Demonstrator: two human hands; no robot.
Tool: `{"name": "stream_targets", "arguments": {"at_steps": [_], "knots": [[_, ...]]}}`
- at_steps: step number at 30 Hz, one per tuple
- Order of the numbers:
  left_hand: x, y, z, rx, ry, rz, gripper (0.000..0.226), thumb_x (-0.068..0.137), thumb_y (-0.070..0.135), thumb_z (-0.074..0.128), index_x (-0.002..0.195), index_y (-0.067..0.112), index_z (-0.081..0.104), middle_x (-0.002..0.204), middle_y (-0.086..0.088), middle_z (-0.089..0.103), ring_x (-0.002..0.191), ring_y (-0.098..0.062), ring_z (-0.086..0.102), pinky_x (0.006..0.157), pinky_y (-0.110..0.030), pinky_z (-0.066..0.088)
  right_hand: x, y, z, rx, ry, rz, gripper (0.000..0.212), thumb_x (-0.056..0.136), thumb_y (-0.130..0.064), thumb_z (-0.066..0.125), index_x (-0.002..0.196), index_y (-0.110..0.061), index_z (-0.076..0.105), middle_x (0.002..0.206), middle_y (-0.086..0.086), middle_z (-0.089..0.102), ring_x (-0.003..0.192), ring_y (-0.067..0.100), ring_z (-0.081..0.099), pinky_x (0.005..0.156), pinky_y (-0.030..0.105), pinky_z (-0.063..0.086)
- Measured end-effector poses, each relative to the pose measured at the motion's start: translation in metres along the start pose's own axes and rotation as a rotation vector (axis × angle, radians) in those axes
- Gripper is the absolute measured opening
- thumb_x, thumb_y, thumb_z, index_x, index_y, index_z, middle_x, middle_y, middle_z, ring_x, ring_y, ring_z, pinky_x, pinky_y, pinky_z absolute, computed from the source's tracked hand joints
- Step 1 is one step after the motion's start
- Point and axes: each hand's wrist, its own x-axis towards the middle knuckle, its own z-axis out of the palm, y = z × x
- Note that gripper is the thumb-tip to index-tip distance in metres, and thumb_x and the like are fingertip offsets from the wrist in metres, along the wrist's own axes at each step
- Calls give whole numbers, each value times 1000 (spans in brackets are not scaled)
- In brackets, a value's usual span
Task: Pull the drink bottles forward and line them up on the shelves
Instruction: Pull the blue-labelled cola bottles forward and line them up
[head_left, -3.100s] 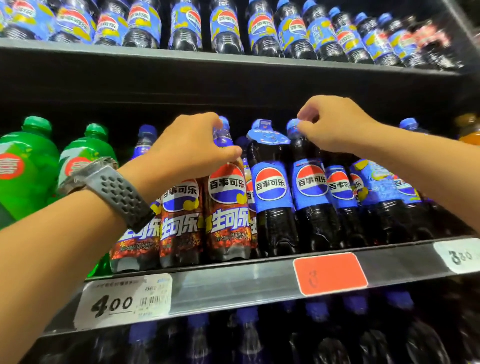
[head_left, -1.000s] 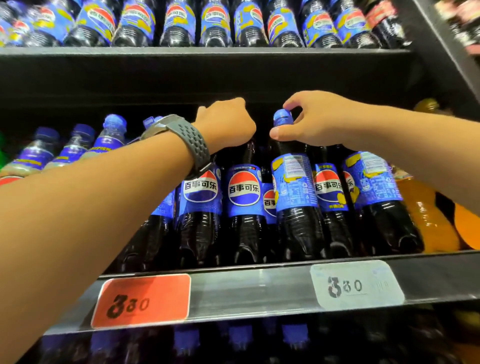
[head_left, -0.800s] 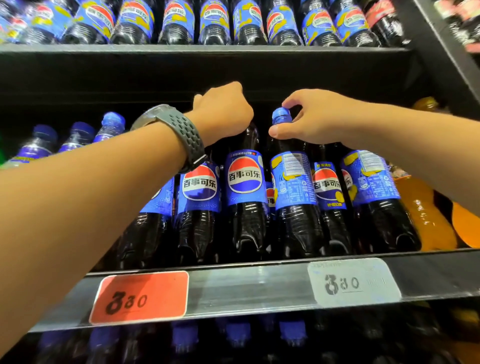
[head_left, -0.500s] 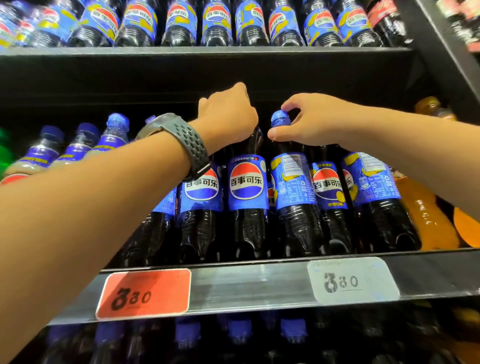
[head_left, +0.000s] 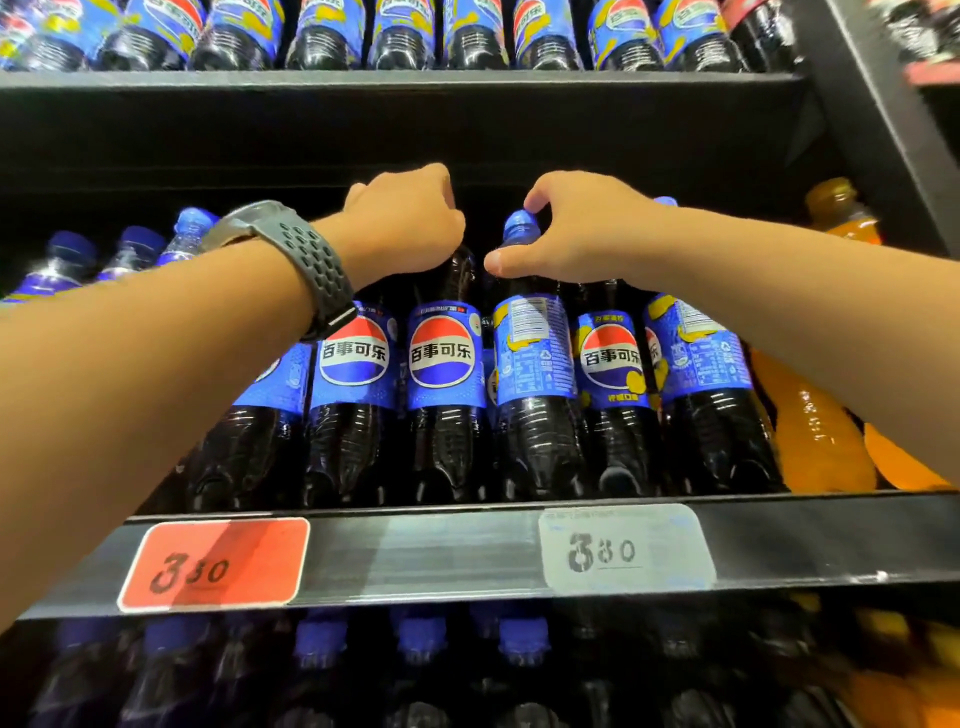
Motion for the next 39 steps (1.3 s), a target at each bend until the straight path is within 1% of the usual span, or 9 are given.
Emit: {"name": "stream_targets", "arguments": {"at_steps": [5,12,17,20,23,29,32,37,39], "knots": [[2,-6,4,37,24,44,32,88,43,48,109,22,58,112,-10,63,103,-33,56,90,-42,46,-2,5,-4,-26,-27,-35,74,71,-70,62,123,-19,53,115,1,59,100,20,54,79,31,43],[4,-5,6,76,2,127,32,82,44,56,99,19,65,104,-9,67,99,-33,59,88,-43,49,-8,32,-43,-97,140,-44,29,84,-44,60,99,-21,69,103,-1,68,99,18,59,77,23,37],[5,-8,10,29,-15,85,35,84,42,53,107,17,61,111,-12,65,104,-35,57,91,-43,47,-6,60,-60,-217,140,115,35,84,-39,60,108,-14,66,112,7,66,106,27,58,84,30,41],[7,-9,10,37,-28,75,37,85,46,52,108,18,59,112,-11,64,104,-34,57,91,-42,47,-4,69,-55,-71,30,259,42,84,-41,61,107,-6,62,102,11,65,90,30,63,79,37,53],[11,-6,7,-13,-5,63,46,84,50,51,117,17,56,116,-10,63,105,-30,57,88,-38,47,-6,73,-48,206,-170,346,20,84,-32,65,87,-13,59,80,3,62,70,19,59,54,29,50],[12,32,7,-262,-183,170,52,83,44,60,131,26,54,131,5,58,116,-14,53,99,-28,40,-4,83,-53,429,-391,329,8,78,-13,60,85,-17,57,81,8,61,74,24,60,60,31,52],[12,41,10,-223,-232,182,51,81,41,63,130,28,55,128,5,58,110,-13,53,93,-26,39,-4,86,-55,417,-394,283,8,79,-16,66,80,-18,59,82,6,63,78,24,62,60,31,53],[9,46,14,-128,-159,140,66,74,61,65,130,28,54,127,3,57,110,-17,54,87,-26,38,-8,89,-40,49,-230,222,45,71,-55,74,82,-15,56,80,1,60,71,17,61,53,26,51],[8,47,13,-139,-198,132,66,75,60,65,132,28,52,129,4,56,113,-16,53,90,-27,40,-7,93,-38,171,-315,253,34,75,-47,74,81,-17,58,84,3,64,77,21,63,65,34,57]]}}
